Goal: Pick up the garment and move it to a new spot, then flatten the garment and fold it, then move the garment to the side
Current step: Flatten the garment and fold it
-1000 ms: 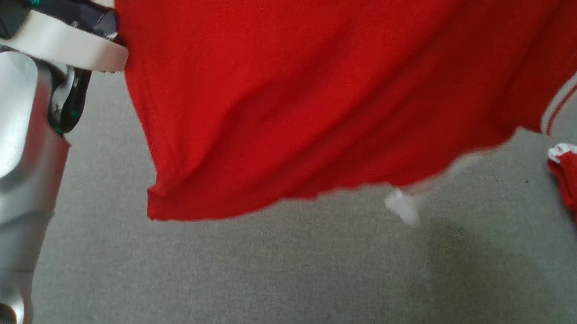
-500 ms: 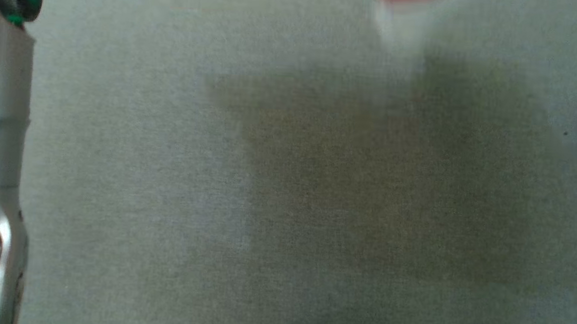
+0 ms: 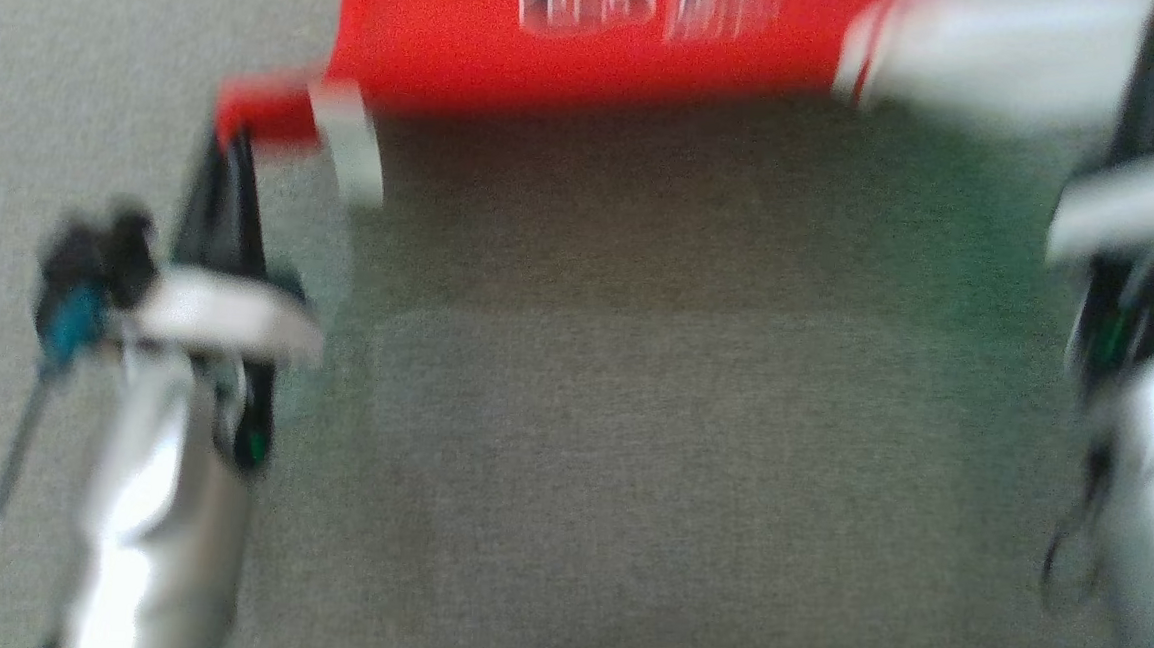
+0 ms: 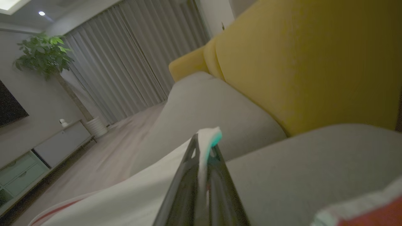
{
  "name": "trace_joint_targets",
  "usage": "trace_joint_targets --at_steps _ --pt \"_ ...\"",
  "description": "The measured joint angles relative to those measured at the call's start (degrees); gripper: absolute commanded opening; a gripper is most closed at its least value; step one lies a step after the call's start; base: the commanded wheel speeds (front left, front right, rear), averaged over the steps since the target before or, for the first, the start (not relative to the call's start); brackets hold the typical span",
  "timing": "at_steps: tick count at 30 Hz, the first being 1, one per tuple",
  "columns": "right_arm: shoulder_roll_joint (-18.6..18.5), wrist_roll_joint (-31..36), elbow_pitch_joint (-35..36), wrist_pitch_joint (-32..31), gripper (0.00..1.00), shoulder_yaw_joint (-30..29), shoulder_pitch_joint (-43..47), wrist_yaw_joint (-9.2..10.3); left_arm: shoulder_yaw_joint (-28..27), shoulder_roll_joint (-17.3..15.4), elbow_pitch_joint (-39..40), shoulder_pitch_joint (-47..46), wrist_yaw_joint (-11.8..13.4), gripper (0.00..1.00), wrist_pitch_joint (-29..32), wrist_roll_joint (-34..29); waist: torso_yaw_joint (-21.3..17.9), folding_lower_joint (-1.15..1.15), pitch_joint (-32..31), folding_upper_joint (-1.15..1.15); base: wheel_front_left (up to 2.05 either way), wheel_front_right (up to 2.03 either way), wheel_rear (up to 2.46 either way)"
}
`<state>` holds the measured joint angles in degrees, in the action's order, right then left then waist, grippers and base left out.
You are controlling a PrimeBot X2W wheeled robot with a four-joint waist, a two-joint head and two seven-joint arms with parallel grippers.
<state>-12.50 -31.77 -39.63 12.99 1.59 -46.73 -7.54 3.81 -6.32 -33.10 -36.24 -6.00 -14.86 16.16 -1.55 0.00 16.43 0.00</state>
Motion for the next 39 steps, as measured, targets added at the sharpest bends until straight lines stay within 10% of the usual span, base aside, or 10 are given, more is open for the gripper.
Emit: trace_joint_targets --at_steps 22,39 --pt "0.80 -15.89 15.37 -6.03 0.00 5.08 50.50 0.00 -1.08 4.42 5.01 39.99 -1.60 0.00 0.16 2.86 -1.63 -0.02 -14.41 0.00 0.00 0.00 0.00" --pt "2.43 -7.34 13.56 -12.91 0.00 -0.38 28.75 0.00 2.44 4.28 2.65 22.48 -0.02 0.00 0.16 0.73 1.10 0.01 -7.77 0.00 0.00 0.00 0.00"
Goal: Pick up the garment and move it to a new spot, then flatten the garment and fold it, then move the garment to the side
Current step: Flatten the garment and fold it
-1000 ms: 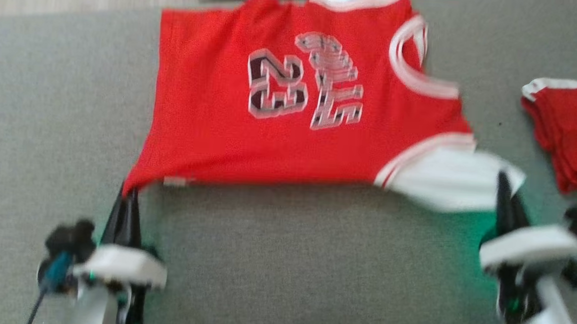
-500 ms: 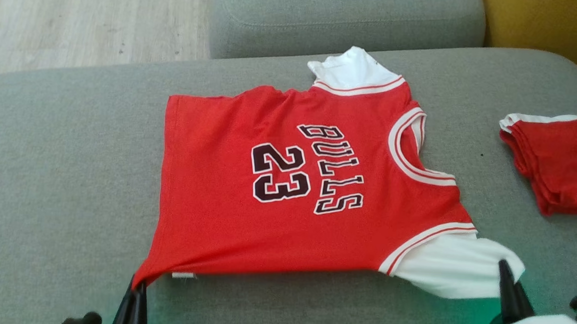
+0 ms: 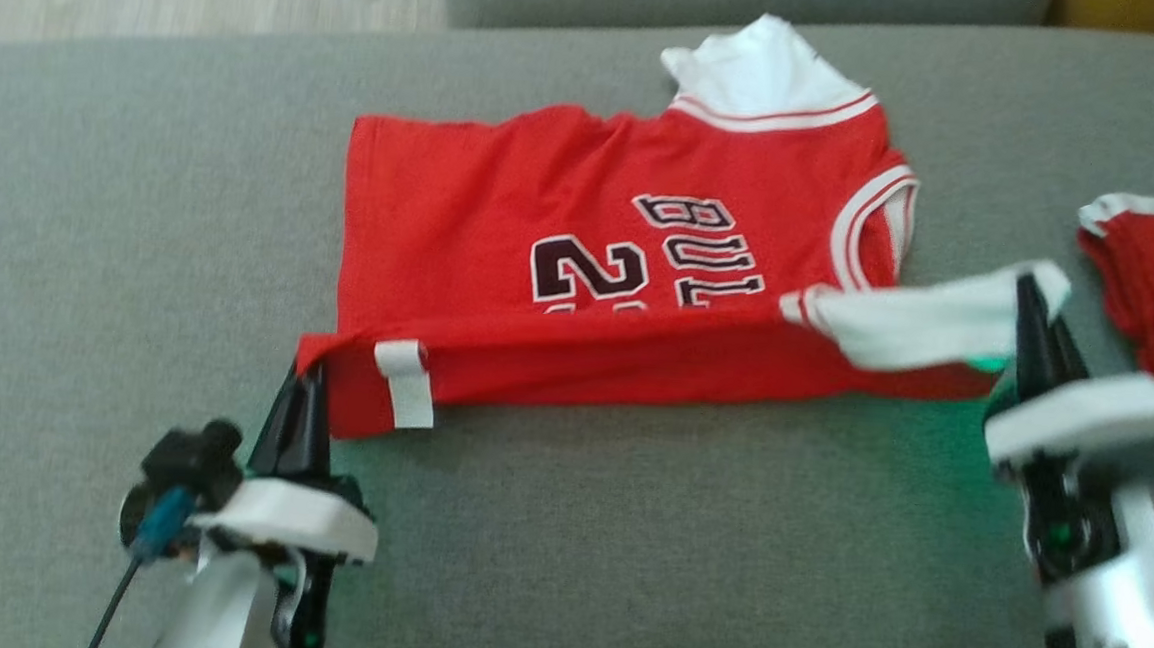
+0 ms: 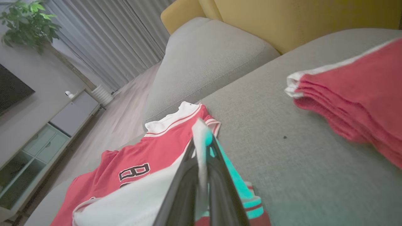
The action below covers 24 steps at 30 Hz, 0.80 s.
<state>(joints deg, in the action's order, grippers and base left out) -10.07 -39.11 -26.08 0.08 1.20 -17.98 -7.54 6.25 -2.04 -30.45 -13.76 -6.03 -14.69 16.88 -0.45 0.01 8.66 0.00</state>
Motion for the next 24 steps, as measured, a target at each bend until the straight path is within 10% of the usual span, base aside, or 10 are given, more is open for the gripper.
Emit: trace_joint_targets --at_steps 9,11,12,13,16,24 --pt "0.68 6.53 -11.94 -0.14 0.04 -0.11 -12.73 0.00 1.15 0.16 -7.57 -9.91 1.16 0.00 0.00 -1.54 1.55 0.01 4.60 0.00 0.00 0.00 0.00" --pt "0.74 8.13 -14.57 1.38 0.47 -0.16 -14.47 0.00 1.15 0.20 -7.76 -11.41 1.16 0.00 0.00 -2.27 2.00 0.00 5.01 0.00 0.00 0.00 0.00" --pt "0.66 9.67 -15.47 2.86 1.00 0.16 -15.06 0.00 1.15 0.20 -7.73 -11.90 1.27 0.00 0.00 -2.50 2.18 0.00 5.13 0.00 0.00 0.00 0.00" --pt "0.55 11.47 -16.37 4.59 1.00 0.40 -15.66 0.00 1.16 0.21 -7.62 -12.23 1.52 0.00 0.00 -3.16 2.36 0.00 5.19 0.00 0.00 0.00 0.00" --pt "0.41 16.08 -19.29 10.72 1.00 0.15 -17.02 0.00 1.01 0.21 -6.05 -12.24 2.53 0.99 0.00 -4.83 2.63 -0.01 4.91 0.00 0.00 0.00 0.00" --pt "1.10 27.09 -18.69 14.14 1.00 -3.20 -15.99 0.00 -0.25 0.20 -0.75 -7.51 4.54 1.00 -0.01 -8.27 2.58 -0.02 3.09 0.00 0.00 0.00 0.00"
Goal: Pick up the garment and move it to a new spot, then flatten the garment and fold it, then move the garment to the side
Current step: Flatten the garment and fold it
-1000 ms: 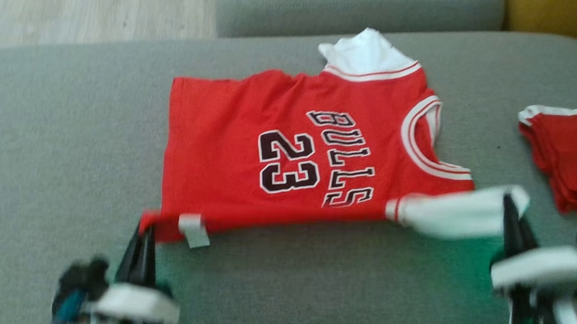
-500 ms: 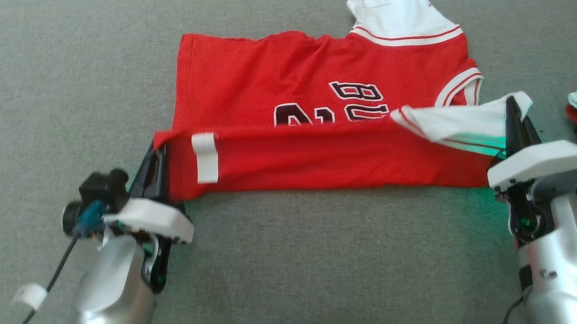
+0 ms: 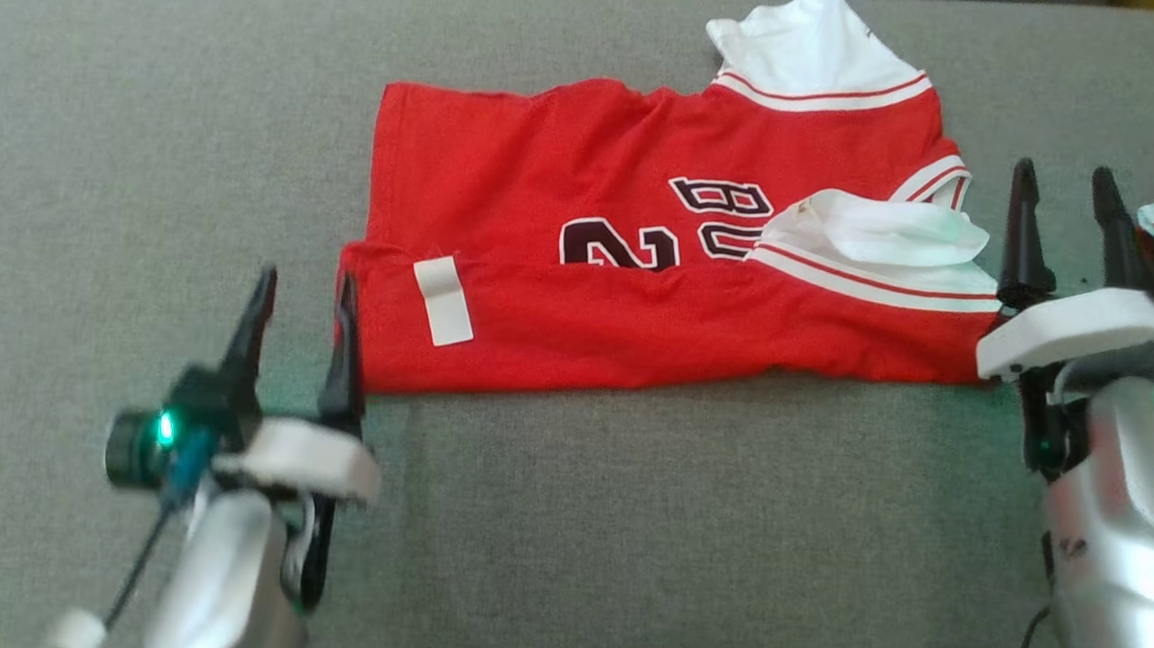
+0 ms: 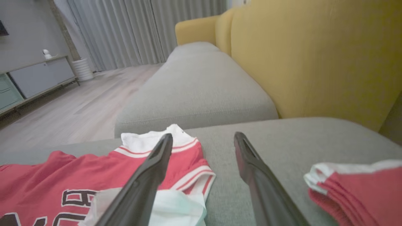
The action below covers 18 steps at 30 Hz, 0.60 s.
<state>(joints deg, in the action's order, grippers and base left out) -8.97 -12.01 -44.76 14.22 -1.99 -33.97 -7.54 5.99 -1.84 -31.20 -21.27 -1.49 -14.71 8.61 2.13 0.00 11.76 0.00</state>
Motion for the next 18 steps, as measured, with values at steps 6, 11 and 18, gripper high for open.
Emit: trace_joint_targets --at_steps 6,11,18 --pt "2.78 8.36 8.76 0.15 1.00 -2.33 8.89 0.00 0.94 -0.09 3.15 8.30 1.31 1.00 0.01 -0.68 0.19 0.00 -2.53 0.00 0.00 0.00 0.00" --pt "4.78 9.51 9.18 0.14 1.00 -3.80 17.39 0.00 1.59 -0.14 4.44 13.58 2.10 1.00 0.01 -0.60 0.57 -0.01 -5.66 0.00 0.00 0.00 0.00" --pt "5.68 8.32 10.21 0.15 1.00 -6.12 21.98 0.00 1.12 -0.32 6.68 19.76 3.05 1.00 0.01 0.98 1.07 -0.01 -10.07 0.00 0.00 0.00 0.00"
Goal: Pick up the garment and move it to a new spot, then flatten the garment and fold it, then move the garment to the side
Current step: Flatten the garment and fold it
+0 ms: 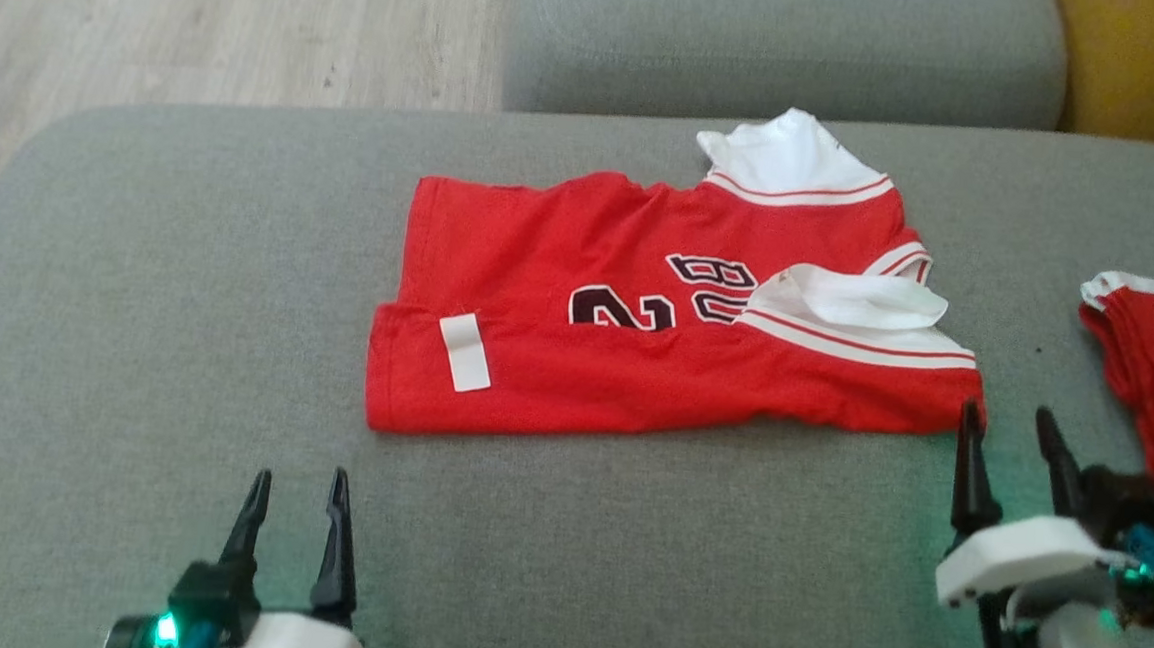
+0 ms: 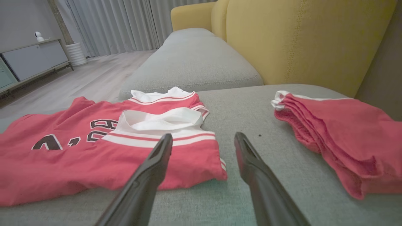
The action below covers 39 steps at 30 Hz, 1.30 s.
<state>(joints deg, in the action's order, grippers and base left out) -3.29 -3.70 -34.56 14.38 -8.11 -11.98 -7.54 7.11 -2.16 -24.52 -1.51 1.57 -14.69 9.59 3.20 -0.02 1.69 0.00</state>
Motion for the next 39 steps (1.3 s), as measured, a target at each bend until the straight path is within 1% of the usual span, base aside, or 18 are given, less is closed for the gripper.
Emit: trace_joint_targets --at_steps 5,11,16,17,19,20,21,23,29,34,35,37,38,39 --pt "0.54 0.00 -0.43 -0.01 1.00 0.04 2.97 0.00 0.01 -0.15 0.70 2.64 0.00 1.00 0.00 0.00 0.35 0.00 -1.27 0.00 0.00 0.00 0.00" --pt "0.59 -0.45 -0.49 -0.01 1.00 0.63 3.01 0.00 0.46 -0.23 0.62 2.48 -0.41 1.00 0.00 0.66 0.29 0.01 -0.12 0.00 0.00 0.00 0.00" --pt "0.59 -0.43 -0.41 -0.01 1.00 0.81 -2.09 0.00 0.97 -0.23 -1.77 -4.63 -2.19 1.00 0.00 2.16 -0.15 0.02 4.25 0.00 0.00 0.00 0.00" --pt "0.59 -0.43 -0.37 -0.01 1.00 0.55 -4.59 0.00 1.58 -0.24 -3.91 -7.87 -3.71 1.00 0.00 3.25 -0.39 0.03 5.99 0.00 0.00 0.00 0.00" --pt "0.58 -0.43 -0.36 0.00 1.00 -0.25 -6.61 0.00 1.90 -0.16 -6.00 -10.51 -4.39 1.00 0.00 3.63 -0.65 0.03 7.82 0.00 0.00 0.00 0.00" --pt "0.57 -0.26 -0.56 0.00 1.00 -0.70 -8.07 0.00 1.90 -0.12 -8.18 -12.78 -5.24 1.00 0.00 3.76 -0.95 0.03 9.62 0.00 0.00 0.00 0.00" --pt "0.58 -0.35 -0.91 -0.01 1.00 -1.02 -8.75 0.00 1.85 -0.11 -9.21 -13.82 -5.68 1.00 0.00 3.86 -1.12 0.03 10.48 0.00 0.00 0.00 0.00" --pt "0.57 -0.33 -1.67 0.00 1.00 -1.42 -10.03 0.00 1.72 -0.12 -10.98 -15.66 -5.75 1.00 0.00 4.04 -1.50 0.03 12.14 0.00 0.00 0.00 0.00" --pt "0.55 1.07 -5.54 0.00 1.00 -3.41 -12.85 0.00 2.43 -0.03 -16.73 -19.22 -7.67 1.00 -0.54 4.69 -2.55 0.02 15.33 0.00 0.00 0.00 0.00" --pt "0.51 2.46 -12.48 0.66 1.00 -4.78 -14.73 0.00 4.59 -0.18 -19.51 -21.83 -8.14 1.00 -1.02 6.01 -2.27 0.01 15.91 0.00 0.00 0.00 0.00" --pt "0.51 2.46 -12.48 0.66 1.00 -4.78 -14.73 0.00 4.59 -0.18 -19.51 -21.83 -8.14 1.00 -1.02 6.01 -2.27 0.01 15.91 0.00 0.00 0.00 0.00" --pt "0.16 2.67 -14.95 0.75 1.00 -4.47 -16.16 0.00 5.43 -0.25 -19.97 -22.12 -8.20 1.00 -1.03 6.66 -2.01 0.01 15.84 0.00 0.00 0.00 0.00" --pt "-0.04 2.23 -15.99 0.77 1.00 -3.92 -16.81 0.00 5.93 -0.32 -20.41 -22.32 -8.21 0.80 -1.08 7.17 -1.93 0.01 15.73 0.00 0.00 0.00 0.00" --pt "-0.32 2.16 -16.69 0.77 1.00 -3.39 -17.13 0.00 6.31 -0.37 -20.80 -22.65 -8.22 0.37 -1.09 7.65 -1.86 0.01 15.62 0.00 0.00 0.00 0.00"
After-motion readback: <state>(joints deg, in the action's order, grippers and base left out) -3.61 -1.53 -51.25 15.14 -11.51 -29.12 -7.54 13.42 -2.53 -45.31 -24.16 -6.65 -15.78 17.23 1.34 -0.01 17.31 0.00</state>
